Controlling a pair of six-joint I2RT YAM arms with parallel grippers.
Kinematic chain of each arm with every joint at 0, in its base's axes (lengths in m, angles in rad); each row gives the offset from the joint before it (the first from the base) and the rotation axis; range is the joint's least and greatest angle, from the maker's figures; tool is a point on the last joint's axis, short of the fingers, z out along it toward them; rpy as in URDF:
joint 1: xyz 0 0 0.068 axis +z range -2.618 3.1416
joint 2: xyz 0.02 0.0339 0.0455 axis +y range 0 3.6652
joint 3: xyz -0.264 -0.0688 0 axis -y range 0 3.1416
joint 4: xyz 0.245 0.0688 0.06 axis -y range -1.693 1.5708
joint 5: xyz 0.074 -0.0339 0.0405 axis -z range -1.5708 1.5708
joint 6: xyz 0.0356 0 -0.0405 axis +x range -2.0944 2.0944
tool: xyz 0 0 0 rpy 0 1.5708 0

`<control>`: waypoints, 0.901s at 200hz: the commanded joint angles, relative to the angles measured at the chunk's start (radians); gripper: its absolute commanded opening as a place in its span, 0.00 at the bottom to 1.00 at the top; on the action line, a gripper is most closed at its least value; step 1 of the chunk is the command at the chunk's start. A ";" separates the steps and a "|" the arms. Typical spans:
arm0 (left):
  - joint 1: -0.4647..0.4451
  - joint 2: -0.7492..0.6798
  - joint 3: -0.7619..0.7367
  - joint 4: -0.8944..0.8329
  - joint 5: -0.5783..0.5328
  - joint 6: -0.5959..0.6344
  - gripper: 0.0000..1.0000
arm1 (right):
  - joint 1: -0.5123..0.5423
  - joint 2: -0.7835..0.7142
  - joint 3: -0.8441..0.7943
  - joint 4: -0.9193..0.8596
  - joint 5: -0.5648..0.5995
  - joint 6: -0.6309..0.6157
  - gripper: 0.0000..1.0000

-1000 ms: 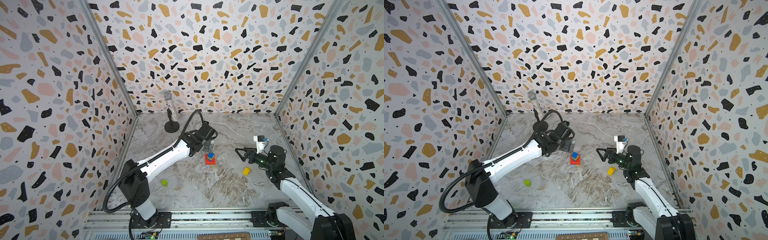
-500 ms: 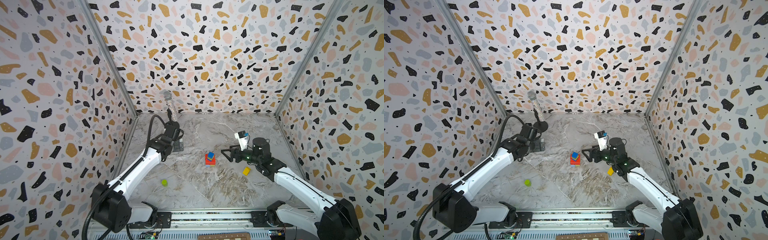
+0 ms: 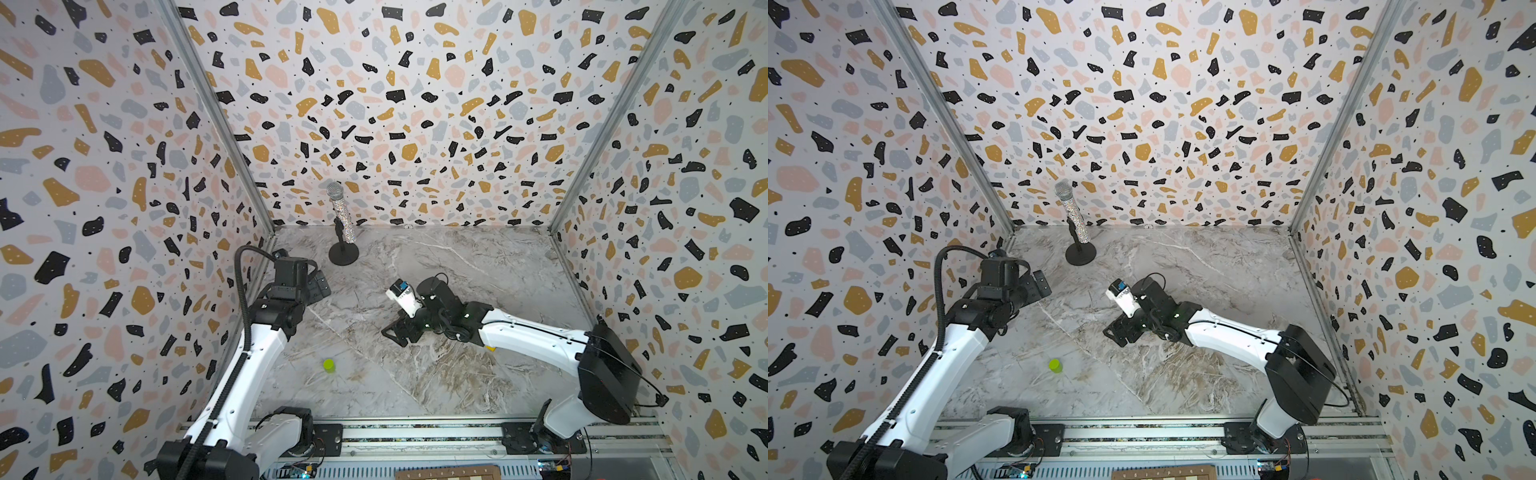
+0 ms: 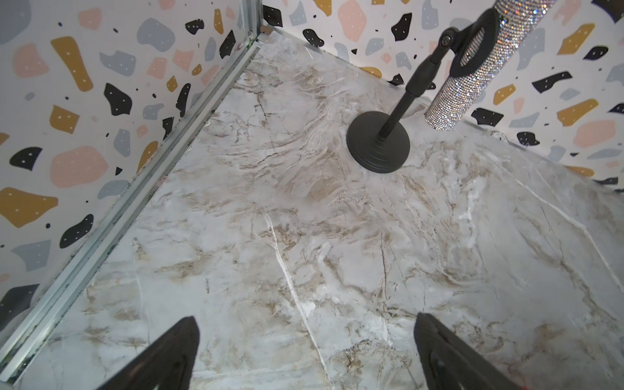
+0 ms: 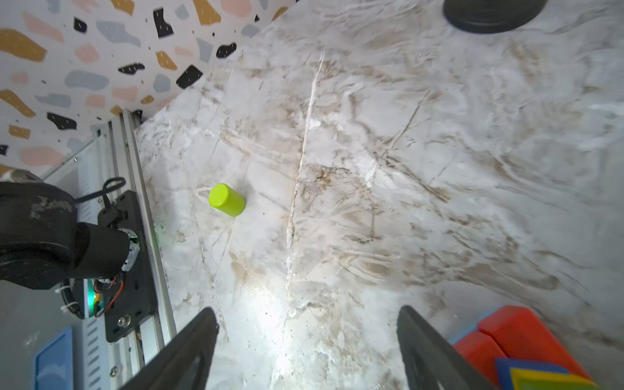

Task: Build the wood block tower
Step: 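Withdraw the left arm while moving the right gripper to the lime green cylinder, then close the right gripper on the lime green cylinder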

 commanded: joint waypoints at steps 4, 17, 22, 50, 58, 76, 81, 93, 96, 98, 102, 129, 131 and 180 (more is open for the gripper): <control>0.048 -0.053 -0.045 0.085 0.040 -0.039 1.00 | 0.052 0.092 0.108 0.010 0.020 -0.031 0.81; 0.068 -0.070 -0.059 0.095 0.049 -0.042 1.00 | 0.081 0.153 0.151 0.020 0.011 -0.034 0.76; 0.071 -0.076 -0.064 0.100 0.051 -0.044 1.00 | 0.091 0.173 0.167 0.026 0.001 -0.033 0.72; 0.077 -0.121 -0.100 0.136 0.039 -0.053 1.00 | 0.132 0.289 0.239 0.061 -0.039 -0.016 0.68; 0.078 -0.130 -0.110 0.140 0.039 -0.053 1.00 | 0.144 0.315 0.261 0.065 -0.044 -0.014 0.68; 0.080 -0.154 -0.136 0.157 0.037 -0.053 1.00 | 0.172 0.368 0.310 0.070 -0.050 -0.012 0.70; 0.080 -0.162 -0.143 0.163 0.036 -0.053 1.00 | 0.178 0.383 0.324 0.067 -0.053 -0.013 0.70; 0.080 -0.185 -0.161 0.177 0.036 -0.055 1.00 | 0.192 0.415 0.356 0.063 -0.053 -0.012 0.72; 0.080 -0.188 -0.165 0.181 0.035 -0.056 1.00 | 0.194 0.421 0.364 0.063 -0.053 -0.012 0.72; 0.080 -0.192 -0.168 0.182 0.038 -0.058 1.00 | 0.196 0.425 0.368 0.062 -0.054 -0.012 0.72; 0.080 -0.197 -0.173 0.186 0.039 -0.058 1.00 | 0.199 0.432 0.375 0.063 -0.054 -0.011 0.72; 0.080 -0.206 -0.182 0.186 0.048 -0.057 1.00 | 0.211 0.475 0.404 0.077 -0.060 -0.005 0.73; 0.080 -0.206 -0.182 0.185 0.050 -0.057 1.00 | 0.210 0.478 0.406 0.080 -0.063 -0.005 0.73; 0.080 -0.197 -0.185 0.191 0.081 -0.058 1.00 | 0.225 0.539 0.453 0.092 -0.081 0.008 0.69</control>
